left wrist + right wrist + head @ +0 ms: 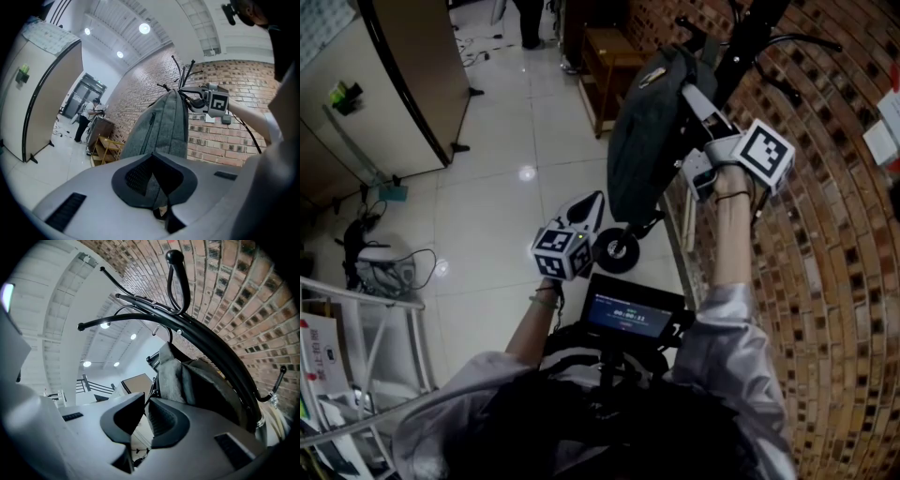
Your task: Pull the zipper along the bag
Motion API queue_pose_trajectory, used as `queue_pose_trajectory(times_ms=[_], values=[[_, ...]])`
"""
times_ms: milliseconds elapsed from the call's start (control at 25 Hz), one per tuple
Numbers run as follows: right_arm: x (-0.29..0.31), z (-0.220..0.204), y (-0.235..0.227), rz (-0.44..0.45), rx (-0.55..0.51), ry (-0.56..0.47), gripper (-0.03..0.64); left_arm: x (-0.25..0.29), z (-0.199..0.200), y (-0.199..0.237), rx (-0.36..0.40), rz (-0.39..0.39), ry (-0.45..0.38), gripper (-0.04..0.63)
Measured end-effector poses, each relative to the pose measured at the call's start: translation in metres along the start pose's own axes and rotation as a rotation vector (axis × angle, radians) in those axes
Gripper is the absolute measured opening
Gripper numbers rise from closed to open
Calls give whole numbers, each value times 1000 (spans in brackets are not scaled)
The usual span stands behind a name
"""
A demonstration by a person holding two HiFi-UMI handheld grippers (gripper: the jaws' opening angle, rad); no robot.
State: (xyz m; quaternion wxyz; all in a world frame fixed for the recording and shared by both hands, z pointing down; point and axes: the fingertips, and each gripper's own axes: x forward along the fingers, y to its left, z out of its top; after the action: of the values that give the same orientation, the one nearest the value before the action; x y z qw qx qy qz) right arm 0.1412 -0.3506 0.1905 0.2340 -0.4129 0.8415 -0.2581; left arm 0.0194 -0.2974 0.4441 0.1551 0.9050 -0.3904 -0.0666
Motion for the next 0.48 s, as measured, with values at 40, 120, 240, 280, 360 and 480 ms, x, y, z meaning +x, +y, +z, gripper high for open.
queue_pose_trajectory(times_ms=[40, 120, 240, 280, 360, 480], values=[[0, 0, 0, 1, 2, -1, 38, 0, 0, 0, 0, 0, 0, 8], [0, -1, 1, 4, 1, -1, 38, 1, 0, 1, -1, 2, 1, 8], [0, -1, -1, -12, -4, 1, 38, 1, 0, 1, -2, 4, 1, 8], [0, 0, -3, -22, -5, 4, 38, 1, 1, 1, -1, 4, 0, 8], [1, 1, -3, -36, -3, 14, 39, 1, 1, 1, -1, 3, -2, 8], [3, 3, -2, -45, 7, 30, 40, 1, 3, -1, -1, 0, -5, 8]])
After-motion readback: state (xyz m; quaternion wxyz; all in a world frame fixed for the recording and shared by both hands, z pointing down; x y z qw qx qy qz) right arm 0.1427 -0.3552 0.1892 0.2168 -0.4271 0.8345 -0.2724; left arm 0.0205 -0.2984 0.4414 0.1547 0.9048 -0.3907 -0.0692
